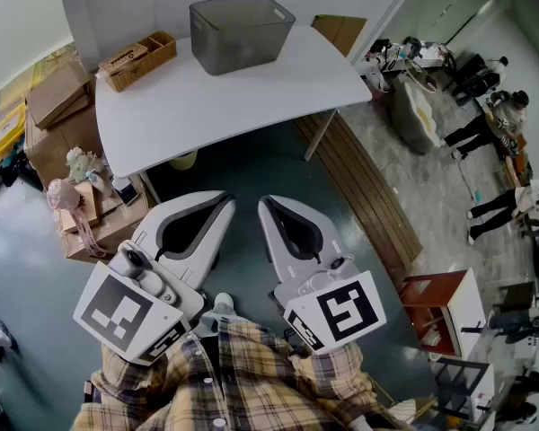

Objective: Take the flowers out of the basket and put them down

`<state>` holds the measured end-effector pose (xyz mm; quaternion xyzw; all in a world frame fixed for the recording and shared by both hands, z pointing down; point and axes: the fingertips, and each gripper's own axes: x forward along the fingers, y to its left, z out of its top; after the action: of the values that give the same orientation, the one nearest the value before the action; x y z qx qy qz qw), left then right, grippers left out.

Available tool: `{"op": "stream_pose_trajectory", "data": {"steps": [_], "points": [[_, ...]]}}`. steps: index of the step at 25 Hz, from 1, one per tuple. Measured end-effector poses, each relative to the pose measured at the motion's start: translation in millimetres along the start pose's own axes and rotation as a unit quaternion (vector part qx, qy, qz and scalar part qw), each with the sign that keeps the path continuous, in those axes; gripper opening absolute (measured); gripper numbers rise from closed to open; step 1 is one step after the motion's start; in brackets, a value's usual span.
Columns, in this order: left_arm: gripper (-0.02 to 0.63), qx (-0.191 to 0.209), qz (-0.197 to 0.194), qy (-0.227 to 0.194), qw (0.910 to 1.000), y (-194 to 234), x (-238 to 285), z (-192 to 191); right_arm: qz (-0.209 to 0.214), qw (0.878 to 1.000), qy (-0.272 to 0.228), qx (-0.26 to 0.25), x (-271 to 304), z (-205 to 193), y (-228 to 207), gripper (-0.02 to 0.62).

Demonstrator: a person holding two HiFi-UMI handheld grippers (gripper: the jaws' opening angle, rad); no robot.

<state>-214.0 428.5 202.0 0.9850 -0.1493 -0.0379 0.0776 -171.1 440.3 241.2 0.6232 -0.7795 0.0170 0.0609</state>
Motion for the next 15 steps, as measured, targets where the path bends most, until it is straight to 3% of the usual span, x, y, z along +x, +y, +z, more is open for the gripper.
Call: {"op": "stream_pose_trajectory", "data": {"steps": [15], "points": [[0.012,0.002,0.008,0.005,1.0000,-16.0,16.6,-12.0,0.006,1.000,-0.002,0.007,-16.4,-9.1,-18.8,0.005]]}}
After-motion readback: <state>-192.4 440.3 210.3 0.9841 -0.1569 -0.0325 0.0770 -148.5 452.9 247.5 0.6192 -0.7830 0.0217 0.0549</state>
